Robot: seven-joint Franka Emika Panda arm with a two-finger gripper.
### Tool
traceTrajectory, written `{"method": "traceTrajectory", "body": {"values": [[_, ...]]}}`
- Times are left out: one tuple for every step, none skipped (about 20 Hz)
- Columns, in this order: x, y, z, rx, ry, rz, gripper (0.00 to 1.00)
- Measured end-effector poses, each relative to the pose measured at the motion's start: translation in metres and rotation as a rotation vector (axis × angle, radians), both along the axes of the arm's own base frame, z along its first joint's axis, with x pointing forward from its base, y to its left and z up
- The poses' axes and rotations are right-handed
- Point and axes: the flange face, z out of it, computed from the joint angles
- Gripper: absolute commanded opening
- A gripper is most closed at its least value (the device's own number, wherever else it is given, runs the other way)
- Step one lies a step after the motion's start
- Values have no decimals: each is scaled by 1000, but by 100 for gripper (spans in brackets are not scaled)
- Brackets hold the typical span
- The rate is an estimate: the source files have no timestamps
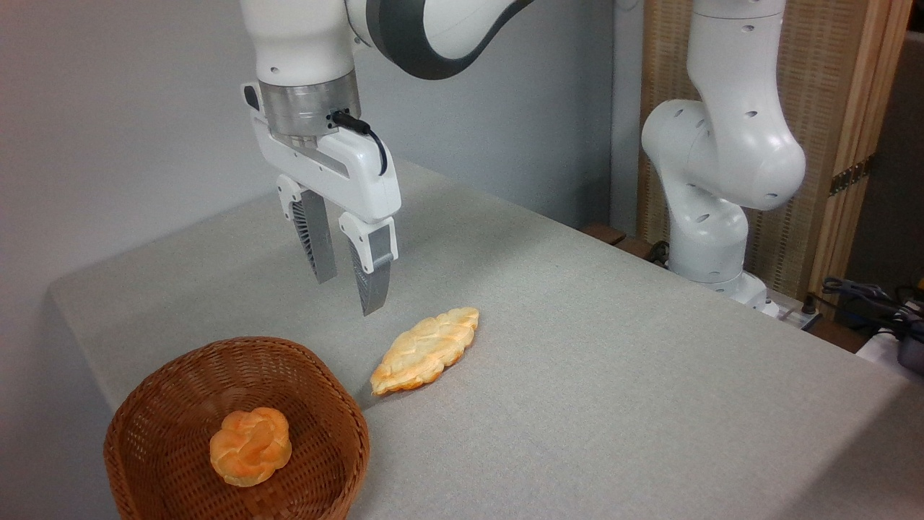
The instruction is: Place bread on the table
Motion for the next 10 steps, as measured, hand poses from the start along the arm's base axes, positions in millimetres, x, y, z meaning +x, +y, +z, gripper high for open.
{"method": "traceTrajectory", "body": {"values": [[0, 0, 0, 0, 0, 0, 100], [0, 0, 0, 0, 0, 0, 100], [0, 0, 0, 0, -1, 0, 100], [0, 0, 0, 0, -2, 0, 100], [1, 0, 1, -1, -9, 1, 100], [3, 0, 2, -4, -29, 2, 100], [6, 0, 5, -8, -55, 4, 100], [9, -1, 6, -11, -79, 5, 100], [12, -1, 8, -14, -103, 8, 100], [16, 1, 9, -18, -129, 14, 100]]}}
